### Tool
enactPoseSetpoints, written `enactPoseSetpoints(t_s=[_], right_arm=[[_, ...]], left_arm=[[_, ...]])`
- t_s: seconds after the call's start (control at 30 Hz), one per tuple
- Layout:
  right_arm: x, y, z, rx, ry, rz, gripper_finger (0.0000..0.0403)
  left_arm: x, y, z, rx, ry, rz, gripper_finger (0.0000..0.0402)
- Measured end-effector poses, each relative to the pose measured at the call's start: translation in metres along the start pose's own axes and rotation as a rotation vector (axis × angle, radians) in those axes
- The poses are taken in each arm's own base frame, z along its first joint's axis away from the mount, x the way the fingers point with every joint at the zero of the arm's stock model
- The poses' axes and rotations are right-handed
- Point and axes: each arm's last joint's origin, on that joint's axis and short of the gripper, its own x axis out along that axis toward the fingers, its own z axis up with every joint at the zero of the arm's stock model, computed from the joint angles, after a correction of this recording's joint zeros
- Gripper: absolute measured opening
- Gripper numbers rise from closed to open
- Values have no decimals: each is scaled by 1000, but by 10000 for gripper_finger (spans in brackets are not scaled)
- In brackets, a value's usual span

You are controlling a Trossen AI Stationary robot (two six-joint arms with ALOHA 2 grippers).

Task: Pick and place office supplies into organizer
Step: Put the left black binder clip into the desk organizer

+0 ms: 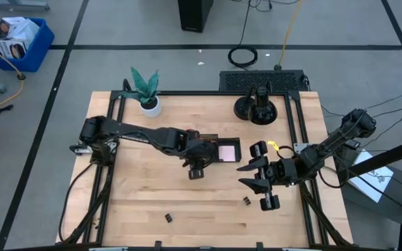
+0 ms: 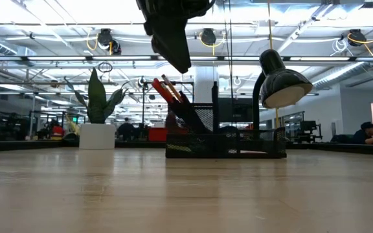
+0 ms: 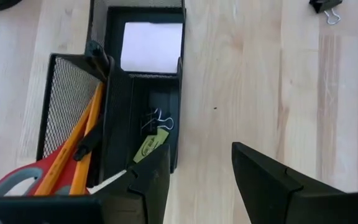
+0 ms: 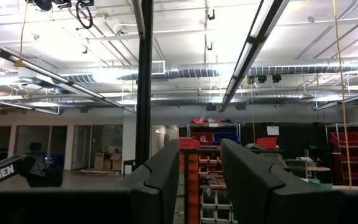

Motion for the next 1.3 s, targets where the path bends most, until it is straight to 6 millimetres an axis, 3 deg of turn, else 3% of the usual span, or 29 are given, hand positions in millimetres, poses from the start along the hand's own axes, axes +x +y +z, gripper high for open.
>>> enactPoseSetpoints(t_s=[0.33,0.63,0.83,1.1,1.3], right_arm=[[0,0,0,-1,1,-1,109],[0,0,0,-1,0,-1,109],[0,0,0,0,-2,-3,109],[0,0,0,-2,0,-2,109],[0,0,0,-1,1,-2,109]], left_arm=[[-19,4,-1,-48,-29,-11,177],[-70,-6,-9,-166,-121,-62,177],[-99,-40,-23,-206,-147,-159,177],[-116,-106,-52,-248,-84,-285,177],[-127,-144,-76,-369,-39,-327,177]])
